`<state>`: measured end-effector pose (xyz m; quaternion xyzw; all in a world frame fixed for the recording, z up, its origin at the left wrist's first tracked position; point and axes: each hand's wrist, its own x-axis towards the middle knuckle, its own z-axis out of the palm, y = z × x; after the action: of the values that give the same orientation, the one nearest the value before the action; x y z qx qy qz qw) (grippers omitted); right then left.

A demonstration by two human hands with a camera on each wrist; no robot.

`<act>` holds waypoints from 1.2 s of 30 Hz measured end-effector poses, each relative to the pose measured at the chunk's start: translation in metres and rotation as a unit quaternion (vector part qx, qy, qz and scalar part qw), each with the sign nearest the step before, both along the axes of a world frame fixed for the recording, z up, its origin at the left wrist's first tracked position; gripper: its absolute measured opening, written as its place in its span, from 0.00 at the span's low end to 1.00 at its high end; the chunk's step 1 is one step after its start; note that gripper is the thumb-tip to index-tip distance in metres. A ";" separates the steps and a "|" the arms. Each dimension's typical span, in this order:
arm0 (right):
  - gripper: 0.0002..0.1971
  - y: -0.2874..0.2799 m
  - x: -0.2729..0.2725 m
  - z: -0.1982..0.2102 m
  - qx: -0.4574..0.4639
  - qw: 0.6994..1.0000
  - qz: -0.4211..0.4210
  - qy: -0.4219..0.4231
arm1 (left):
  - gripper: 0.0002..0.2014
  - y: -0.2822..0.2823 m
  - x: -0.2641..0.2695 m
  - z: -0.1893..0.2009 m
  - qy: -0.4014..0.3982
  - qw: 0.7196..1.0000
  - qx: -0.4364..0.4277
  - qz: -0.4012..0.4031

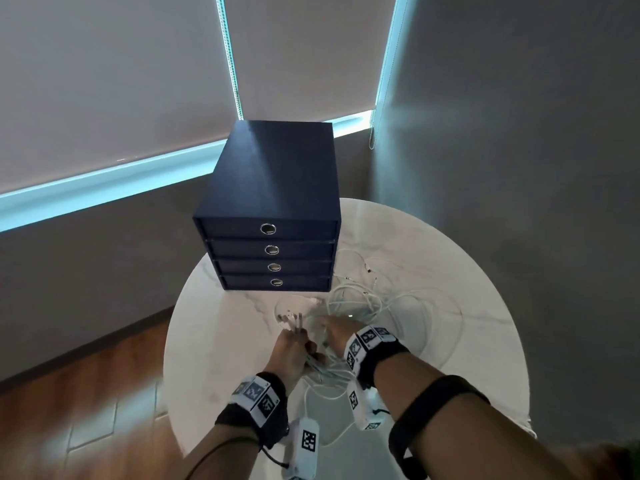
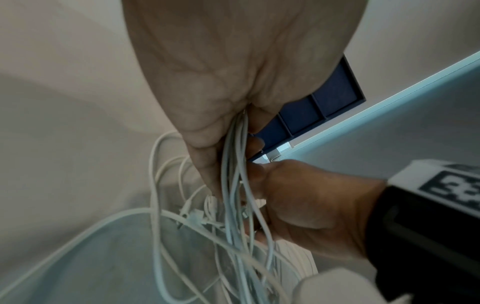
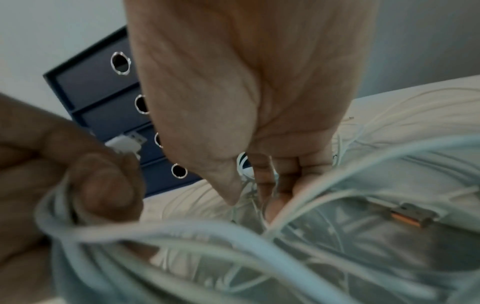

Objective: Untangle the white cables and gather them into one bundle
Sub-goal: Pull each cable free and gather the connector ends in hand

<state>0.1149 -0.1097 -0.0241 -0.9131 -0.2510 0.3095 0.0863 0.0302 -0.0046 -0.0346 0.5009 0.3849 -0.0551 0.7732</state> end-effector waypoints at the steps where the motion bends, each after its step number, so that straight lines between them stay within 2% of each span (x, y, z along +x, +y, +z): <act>1: 0.22 -0.001 0.000 -0.004 -0.007 1.000 0.005 -0.015 | 0.08 0.001 0.000 0.001 0.003 1.000 0.000 0.001; 6: 0.16 0.002 0.003 -0.008 -0.058 0.995 0.013 -0.081 | 0.10 0.003 0.004 0.006 0.011 1.000 -0.003 0.007; 9: 0.13 -0.001 0.009 -0.001 -0.026 0.994 -0.031 -0.105 | 0.10 0.002 0.007 0.009 -0.003 1.000 -0.002 -0.002; 11: 0.10 -0.006 0.013 0.010 0.009 0.986 -0.062 -0.152 | 0.10 0.001 0.010 0.012 -0.017 1.000 -0.006 -0.002; 15: 0.09 -0.014 0.029 0.053 0.144 0.959 -0.151 -0.192 | 0.10 0.000 0.017 0.018 -0.046 0.998 -0.036 0.007; 17: 0.11 -0.018 0.043 0.081 0.194 0.951 -0.160 -0.178 | 0.09 0.000 0.020 0.020 -0.059 0.997 -0.045 0.008; 20: 0.10 -0.027 0.064 0.123 0.216 0.948 -0.159 -0.173 | 0.09 -0.003 0.023 0.024 -0.077 0.996 -0.051 0.008; 22: 0.09 -0.035 0.071 0.148 0.256 0.926 -0.186 -0.206 | 0.08 -0.006 0.026 0.028 -0.090 0.994 -0.055 0.005; 25: 0.07 -0.044 0.076 0.171 0.381 0.846 -0.251 -0.276 | 0.10 -0.012 0.030 0.034 -0.111 0.991 -0.072 0.009; 27: 0.08 -0.044 0.069 0.175 0.479 0.810 -0.269 -0.207 | 0.12 -0.017 0.032 0.038 -0.113 0.990 -0.084 0.009; 29: 0.06 -0.041 0.053 0.169 0.514 0.813 -0.251 -0.109 | 0.14 -0.020 0.033 0.042 -0.117 0.988 -0.103 0.007; 31: 0.06 -0.037 0.036 0.150 0.487 0.838 -0.240 -0.066 | 0.14 -0.025 0.033 0.046 -0.128 0.986 -0.104 -0.002; 33: 0.07 -0.035 0.022 0.123 0.438 0.860 -0.245 -0.090 | 0.15 -0.031 0.033 0.050 -0.141 0.986 -0.091 -0.011; 36: 0.05 -0.032 0.006 0.091 0.402 0.863 -0.272 -0.137 | 0.13 -0.038 0.035 0.052 -0.153 0.985 -0.079 -0.010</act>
<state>0.1207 -0.1418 0.0666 -0.8645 -0.1046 0.0173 0.4913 0.0650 -0.0426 0.0174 0.4445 0.2512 -0.0153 0.8597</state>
